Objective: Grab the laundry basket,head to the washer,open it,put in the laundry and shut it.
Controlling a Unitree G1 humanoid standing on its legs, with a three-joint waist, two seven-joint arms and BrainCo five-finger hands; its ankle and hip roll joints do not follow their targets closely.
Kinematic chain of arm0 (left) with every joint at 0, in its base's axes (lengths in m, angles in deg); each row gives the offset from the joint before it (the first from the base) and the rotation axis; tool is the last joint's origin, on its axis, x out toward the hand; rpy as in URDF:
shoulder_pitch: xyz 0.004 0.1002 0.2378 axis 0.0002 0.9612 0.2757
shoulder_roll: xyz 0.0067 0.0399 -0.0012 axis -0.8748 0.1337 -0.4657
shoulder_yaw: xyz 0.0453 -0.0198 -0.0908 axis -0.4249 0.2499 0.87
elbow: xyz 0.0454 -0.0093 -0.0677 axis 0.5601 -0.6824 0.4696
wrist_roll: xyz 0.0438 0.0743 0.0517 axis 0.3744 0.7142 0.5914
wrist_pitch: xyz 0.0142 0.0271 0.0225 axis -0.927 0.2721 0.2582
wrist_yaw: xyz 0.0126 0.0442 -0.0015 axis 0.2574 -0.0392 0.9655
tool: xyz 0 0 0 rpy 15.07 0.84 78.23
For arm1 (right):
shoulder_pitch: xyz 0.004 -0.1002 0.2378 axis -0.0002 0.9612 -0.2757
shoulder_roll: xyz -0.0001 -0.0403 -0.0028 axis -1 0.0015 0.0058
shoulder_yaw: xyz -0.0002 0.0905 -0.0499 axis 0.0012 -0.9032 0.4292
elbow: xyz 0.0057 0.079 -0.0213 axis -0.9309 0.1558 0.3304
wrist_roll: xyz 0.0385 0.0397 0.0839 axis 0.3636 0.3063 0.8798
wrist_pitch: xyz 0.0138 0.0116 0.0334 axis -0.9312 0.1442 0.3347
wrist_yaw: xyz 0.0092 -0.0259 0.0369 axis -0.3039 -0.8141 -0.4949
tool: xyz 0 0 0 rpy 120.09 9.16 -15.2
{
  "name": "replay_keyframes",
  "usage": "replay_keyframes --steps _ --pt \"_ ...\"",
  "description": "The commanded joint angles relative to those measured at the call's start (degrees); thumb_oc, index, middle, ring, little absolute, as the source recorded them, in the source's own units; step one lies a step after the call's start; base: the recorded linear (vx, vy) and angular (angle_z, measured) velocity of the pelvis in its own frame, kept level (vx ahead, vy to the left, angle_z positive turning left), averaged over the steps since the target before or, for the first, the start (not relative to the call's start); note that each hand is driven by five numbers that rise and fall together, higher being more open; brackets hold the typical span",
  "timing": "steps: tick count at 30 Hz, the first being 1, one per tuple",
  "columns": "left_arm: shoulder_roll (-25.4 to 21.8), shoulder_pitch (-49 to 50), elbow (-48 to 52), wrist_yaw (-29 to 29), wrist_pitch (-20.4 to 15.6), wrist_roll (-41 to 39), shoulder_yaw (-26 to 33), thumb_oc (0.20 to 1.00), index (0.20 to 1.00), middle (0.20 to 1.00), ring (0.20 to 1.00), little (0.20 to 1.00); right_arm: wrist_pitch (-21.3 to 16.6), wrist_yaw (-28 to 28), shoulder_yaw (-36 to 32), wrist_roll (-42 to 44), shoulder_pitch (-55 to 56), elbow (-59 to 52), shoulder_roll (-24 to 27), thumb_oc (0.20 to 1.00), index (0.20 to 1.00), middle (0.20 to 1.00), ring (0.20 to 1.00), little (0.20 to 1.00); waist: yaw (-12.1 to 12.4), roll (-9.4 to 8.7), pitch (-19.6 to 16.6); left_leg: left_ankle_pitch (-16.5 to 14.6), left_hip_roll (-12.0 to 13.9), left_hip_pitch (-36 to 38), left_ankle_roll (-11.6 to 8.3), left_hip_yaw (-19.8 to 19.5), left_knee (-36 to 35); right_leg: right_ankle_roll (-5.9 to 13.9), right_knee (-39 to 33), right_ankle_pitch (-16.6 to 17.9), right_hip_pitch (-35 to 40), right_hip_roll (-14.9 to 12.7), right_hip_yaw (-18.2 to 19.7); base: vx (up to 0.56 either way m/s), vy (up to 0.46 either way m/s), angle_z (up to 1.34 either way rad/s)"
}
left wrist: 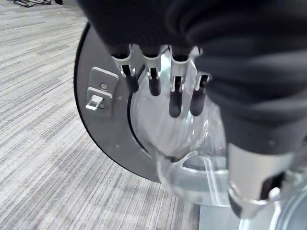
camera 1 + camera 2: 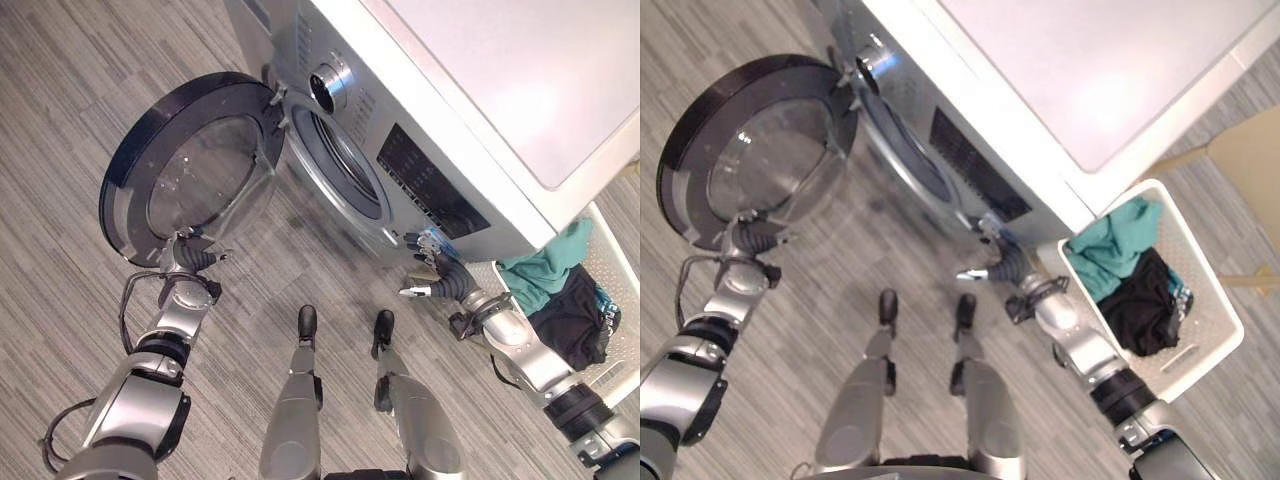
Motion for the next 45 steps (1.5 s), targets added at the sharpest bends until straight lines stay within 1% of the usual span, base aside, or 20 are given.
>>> replay_keyframes --steps 1,2,3,6,10,12,13,15,18,20,23,24,25,26,27,29,33,34,39,45 --pt "2.2 8.0 -1.5 1.7 -1.8 1.7 2.4 1.0 1.0 1.0 1.0 1.0 -2.6 -0.5 -1.7 -3.9 5.5 -1.9 -2.5 1.0 1.0 1.0 1.0 1.0 0.2 -0.67 -8.7 -7.2 -4.1 4.1 2.83 1.4 -0.3 4.76 5.8 -8.8 1.1 -2.6 2.3 0.12 0.004 -0.16" --pt "2.2 8.2 -1.4 1.8 -1.7 1.8 2.4 1.0 1.0 1.0 1.0 1.0 -2.6 -0.5 -1.7 -3.9 5.6 -2.0 -2.4 1.0 1.0 1.0 1.0 1.0 0.2 -0.66 -8.7 -7.2 -4.1 4.2 2.83 1.5 -0.3 4.76 5.7 -8.8 1.2 -2.6 2.3 0.16 0.022 -0.26" --pt "4.6 13.7 -0.2 1.4 -1.9 1.6 4.1 1.0 1.0 1.0 1.0 1.0 -1.9 -0.5 -3.1 -6.1 7.5 -1.5 -3.0 1.0 1.0 1.0 1.0 1.0 -0.1 -0.16 -10.0 -7.9 -4.2 6.0 3.22 2.3 -0.3 4.86 6.2 -9.1 2.4 -2.7 2.8 0.15 0.042 -0.36" --pt "8.1 20.6 1.8 0.4 -1.9 2.0 5.2 1.0 1.0 1.0 1.0 1.0 -0.9 -0.7 -5.6 -9.2 10.4 -0.8 -2.8 1.0 1.0 1.0 1.0 1.0 -0.4 0.96 -11.8 -8.8 -4.2 9.0 3.57 4.0 -0.3 5.14 7.2 -9.5 4.0 -2.8 3.4 0.14 0.041 -0.38" --pt "11.3 27.0 3.5 -1.1 -1.8 1.8 5.6 1.0 1.0 1.0 1.0 1.0 -0.1 -1.4 -8.4 -12.6 12.8 -0.2 -2.8 1.0 1.0 1.0 1.0 1.0 -0.5 2.34 -12.8 -9.4 -3.7 11.6 3.71 6.5 -0.3 5.62 9.5 -10.0 4.9 -2.9 2.3 0.08 0.017 -0.3" --pt "13.8 31.1 3.1 -3.1 -1.5 1.9 5.3 1.0 1.0 1.0 1.0 1.0 0.1 -2.5 -10.7 -16.2 13.6 -0.5 -2.6 1.0 1.0 1.0 1.0 1.0 0.0 3.34 -13.6 -10.0 -2.4 13.4 3.43 9.7 -0.3 5.76 11.6 -10.3 5.5 -4.4 -4.0 0.07 -0.057 -0.35" --pt "14.7 32.8 3.1 -3.9 -1.4 1.9 5.3 1.0 1.0 1.0 1.0 1.0 0.1 -3.3 -11.7 -17.9 13.7 -1.0 -2.2 1.0 1.0 1.0 1.0 1.0 0.5 3.78 -13.9 -10.2 -1.7 14.3 3.11 11.6 -0.3 5.54 12.6 -10.7 6.1 -5.5 -8.6 0.12 -0.09 -1.2" --pt "16.1 33.9 1.7 -5.2 -1.0 2.3 5.1 1.0 1.0 1.0 1.0 1.0 0.1 -4.9 -13.3 -21.1 14.3 -1.3 -2.2 1.0 1.0 1.0 1.0 1.0 0.1 4.31 -14.9 -11.1 -0.7 15.9 2.72 12.9 -0.3 5.49 13.7 -12.1 6.5 -6.0 -11.3 0.12 -0.146 -1.5" --pt "17.2 34.5 0.5 -5.8 -1.0 3.6 4.2 1.0 1.0 1.0 1.0 1.0 0.3 -7.4 -16.7 -24.6 17.5 -2.8 -2.4 1.0 1.0 1.0 1.0 1.0 -0.8 4.28 -15.7 -10.6 -0.9 16.2 2.93 13.7 -0.3 4.49 11.6 -12.6 7.8 -4.5 -9.0 0.08 -0.138 -0.32" --pt "19.9 36.1 0.3 -6.3 -1.0 3.6 3.7 1.0 1.0 1.0 1.0 1.0 0.9 -11.1 -19.4 -28.5 19.6 -2.4 -2.9 1.0 1.0 1.0 1.0 1.0 -1.9 5.14 -16.7 -10.9 -0.6 18.2 2.68 14.6 -0.2 3.97 8.1 -12.4 9.9 -2.9 -5.9 0.16 -0.196 -0.12" --pt "20.6 36.3 1.0 -7.5 -1.0 3.1 2.5 1.0 1.0 1.0 1.0 1.0 1.7 -12.4 -19.9 -29.8 20.3 -1.7 -2.8 1.0 1.0 1.0 1.0 1.0 -2.8 4.73 -16.0 -13.0 1.1 16.2 1.29 15.4 9.6 2.74 4.5 -12.5 12.2 -1.6 -3.0 0.06 -0.188 -0.52" --pt "20.6 36.3 1.0 -7.5 -1.0 3.1 2.5 1.0 1.0 1.0 1.0 1.0 1.7 -12.4 -19.9 -29.9 20.3 -1.7 -2.8 1.0 1.0 1.0 1.0 1.0 -2.8 4.75 -15.9 -13.1 1.2 16.1 1.26 15.4 10.0 2.71 4.4 -12.5 12.3 -1.5 -3.0 0.05 -0.194 -0.25" --pt "20.8 35.9 2.4 -8.0 -1.2 2.3 1.4 1.0 1.0 1.0 1.0 1.0 2.1 -12.9 -18.9 -29.9 19.1 -0.8 -2.1 1.0 1.0 1.0 1.0 1.0 -2.7 4.35 -14.8 -12.7 3.0 13.3 0.64 14.1 17.4 1.61 3.1 -12.7 13.7 -1.0 -1.4 0.04 -0.135 -0.34" --pt "20.8 36.0 2.9 -8.2 -1.3 1.8 1.2 1.0 1.0 1.0 1.0 1.0 2.5 -12.9 -18.4 -29.6 18.3 -0.5 -1.7 1.0 1.0 1.0 1.0 1.0 -2.4 4.24 -14.2 -11.8 3.3 11.9 0.32 12.3 20.1 1.05 2.9 -12.8 14.1 -0.7 -0.7 0.04 -0.162 -0.73" --pt "20.9 36.3 3.7 -8.8 -2.2 0.7 -0.1 1.0 1.0 1.0 1.0 1.0 2.3 -12.3 -16.2 -29.4 16.3 1.4 -1.0 1.0 1.0 1.0 1.0 1.0 -1.0 3.85 -13.3 -12.0 1.2 9.1 0.47 6.2 21.0 0.6 2.6 -13.1 14.5 -0.3 1.0 0.01 -0.052 -0.83" --pt "20.8 36.6 3.4 -9.5 -2.4 0.6 -0.6 1.0 1.0 1.0 1.0 1.0 2.0 -11.4 -14.2 -29.3 15.2 3.5 -0.7 1.0 1.0 1.0 1.0 1.0 0.0 3.4 -13.0 -13.4 -1.2 8.0 0.64 1.9 18.4 1.05 2.3 -13.0 14.8 -0.2 2.4 0.02 -0.015 -0.75" --pt "20.4 36.8 3.0 -9.7 -2.6 0.8 -1.3 1.0 1.0 1.0 1.0 1.0 2.0 -10.8 -12.1 -29.4 13.1 5.9 0.0 1.0 1.0 1.0 1.0 1.0 1.1 3.34 -13.1 -11.9 -3.0 6.9 0.3 -1.8 14.4 1.55 1.7 -12.6 15.0 0.1 3.8 0.08 0.04 -0.5" --pt "20.0 36.9 2.8 -10.2 -2.8 1.0 -1.9 1.0 1.0 1.0 1.0 1.0 2.0 -10.2 -10.0 -29.7 10.9 8.5 0.7 1.0 1.0 1.0 1.0 1.0 2.0 4.04 -13.2 -10.2 -3.3 7.0 0.46 -4.5 10.0 1.94 1.8 -13.0 15.2 1.0 5.3 0.1 0.096 -0.22" --pt "18.5 36.4 0.0 -9.9 -3.2 2.3 -1.4 1.0 1.0 1.0 1.0 1.0 2.6 -8.9 -4.8 -31.9 6.6 14.0 -0.4 1.0 1.0 1.0 1.0 1.0 2.9 3.92 -14.6 -10.1 -4.0 10.9 2.23 -3.4 6.0 2.65 4.1 -13.7 15.5 -0.2 6.9 0.19 0.203 -0.46" --pt "16.6 34.7 -0.3 -8.8 -3.9 2.4 -1.6 1.0 1.0 1.0 1.0 1.0 4.0 -10.1 1.1 -36.7 0.1 19.8 -1.8 1.0 1.0 1.0 1.0 1.0 4.9 3.75 -13.9 -9.9 -4.3 10.2 3.14 -2.7 4.4 3.46 4.6 -13.2 12.8 -1.3 6.6 0.02 0.084 -0.05"
